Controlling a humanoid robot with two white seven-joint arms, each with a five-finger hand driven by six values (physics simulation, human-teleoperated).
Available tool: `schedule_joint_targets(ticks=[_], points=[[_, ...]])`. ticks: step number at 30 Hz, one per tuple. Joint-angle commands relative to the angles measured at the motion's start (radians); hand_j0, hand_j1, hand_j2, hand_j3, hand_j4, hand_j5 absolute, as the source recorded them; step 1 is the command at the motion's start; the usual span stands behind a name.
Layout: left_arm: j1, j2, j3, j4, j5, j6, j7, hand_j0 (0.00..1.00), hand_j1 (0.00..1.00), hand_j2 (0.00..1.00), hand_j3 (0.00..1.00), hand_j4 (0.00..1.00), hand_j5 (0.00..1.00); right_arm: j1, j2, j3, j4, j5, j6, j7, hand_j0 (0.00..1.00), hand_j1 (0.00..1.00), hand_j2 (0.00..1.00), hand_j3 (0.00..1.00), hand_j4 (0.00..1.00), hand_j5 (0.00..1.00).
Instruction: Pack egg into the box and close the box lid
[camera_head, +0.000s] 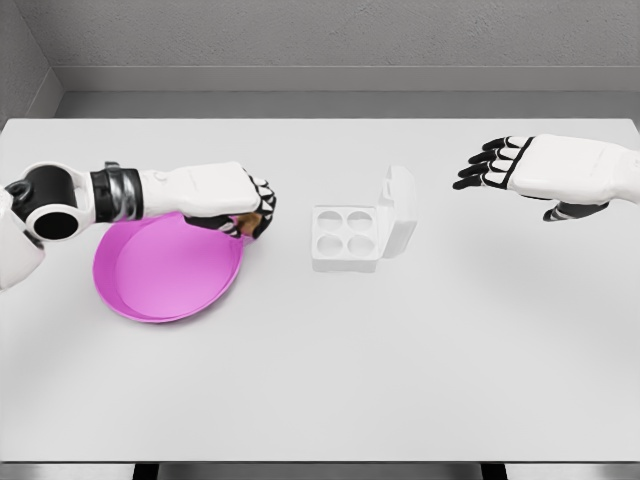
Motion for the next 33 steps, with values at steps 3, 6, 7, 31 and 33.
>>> schedule_joint_targets(ticks=[3,6,7,31,33], points=[[-0.015,-0.076,-0.003,-0.004,0.007,0.003,0.001,0.26,0.26,0.26,0.26,0.26,0.26,0.000,-0.001,0.000,0.001,-0.004,0.003,0.000,1.00,1.00,1.00,1.00,1.00,1.00],[-0.034,-0.134,-0.014,-0.003,0.005,0.003,-0.016,0.26,0.26,0.26,0.26,0.26,0.26,0.000,-0.001,0.000,-0.001,-0.004,0.003,0.000,1.00,1.00,1.00,1.00,1.00,1.00],[-0.034,-0.155,-0.014,-0.003,0.005,0.003,-0.036,0.26,0.26,0.26,0.26,0.26,0.26,0.000,-0.001,0.000,-0.001,-0.004,0.003,0.000,1.00,1.00,1.00,1.00,1.00,1.00],[-0.038,-0.221,-0.046,0.187,0.210,0.003,-0.044,0.22,0.22,0.22,0.22,0.22,0.22,0.003,-0.001,0.001,-0.001,-0.003,0.003,0.000,1.00,1.00,1.00,1.00,1.00,1.00],[-0.040,-0.214,-0.046,0.183,0.252,0.003,-0.044,0.22,0.22,0.22,0.22,0.22,0.22,0.003,-0.001,0.001,-0.001,-0.004,0.003,0.000,1.00,1.00,1.00,1.00,1.00,1.00]])
